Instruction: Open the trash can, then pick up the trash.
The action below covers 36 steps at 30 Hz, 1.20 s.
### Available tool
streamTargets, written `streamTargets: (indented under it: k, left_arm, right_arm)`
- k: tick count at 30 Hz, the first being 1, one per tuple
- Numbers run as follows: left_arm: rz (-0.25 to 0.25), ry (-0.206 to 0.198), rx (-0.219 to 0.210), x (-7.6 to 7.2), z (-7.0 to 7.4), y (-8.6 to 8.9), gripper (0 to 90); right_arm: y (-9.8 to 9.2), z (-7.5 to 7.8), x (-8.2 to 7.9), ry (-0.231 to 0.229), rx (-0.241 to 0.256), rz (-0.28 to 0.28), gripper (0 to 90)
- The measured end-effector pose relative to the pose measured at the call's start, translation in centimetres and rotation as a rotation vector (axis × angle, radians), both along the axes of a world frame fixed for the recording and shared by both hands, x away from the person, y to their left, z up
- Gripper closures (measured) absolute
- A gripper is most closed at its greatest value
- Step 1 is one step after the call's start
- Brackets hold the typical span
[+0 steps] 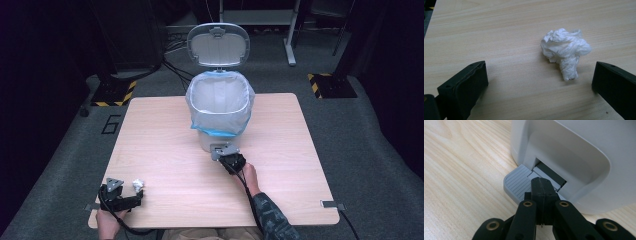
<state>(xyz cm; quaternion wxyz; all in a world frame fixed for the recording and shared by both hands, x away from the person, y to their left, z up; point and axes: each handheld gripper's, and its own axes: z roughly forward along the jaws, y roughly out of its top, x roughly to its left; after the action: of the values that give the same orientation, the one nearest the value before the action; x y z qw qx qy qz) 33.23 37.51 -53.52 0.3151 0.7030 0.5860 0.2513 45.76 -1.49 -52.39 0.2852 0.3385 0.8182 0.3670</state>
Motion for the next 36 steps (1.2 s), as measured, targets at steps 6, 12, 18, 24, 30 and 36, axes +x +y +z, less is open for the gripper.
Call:
streamTargets:
  k: [6, 12, 18, 24, 30, 36]
  left_arm:
    - [-0.001, 0.001, 0.0, 0.0, 0.0, 0.0, 0.1]
    - [-0.001, 0.002, 0.0, 0.0, 0.0, 0.0, 0.1]
    - [-0.006, 0.007, 0.001, 0.0, 0.1, 0.0, 0.0]
    - [-0.019, 0.01, -0.002, 0.1, 0.1, 0.1, 0.0]
    - [-0.03, 0.026, -0.01, -0.3, 0.8, 0.1, 0.0]
    - [-0.045, 0.004, -0.005, -0.6, 2.2, -0.2, 0.0]
  right_arm:
    - [0.0, 0.0, 0.0, 0.004, 0.006, -0.003, 90.0]
    - [0.0, 0.0, 0.0, -0.003, -0.005, -0.003, 90.0]
    - [-0.1, 0.0, 0.0, -0.008, -0.015, 0.002, 90.0]
    - [-0.1, 0.0, 0.0, -0.009, -0.017, 0.002, 90.0]
    - [-0.1, 0.0, -0.1, -0.004, -0.014, -0.002, 90.0]
    - [-0.1, -0.1, -0.1, -0.004, -0.011, -0.003, 90.0]
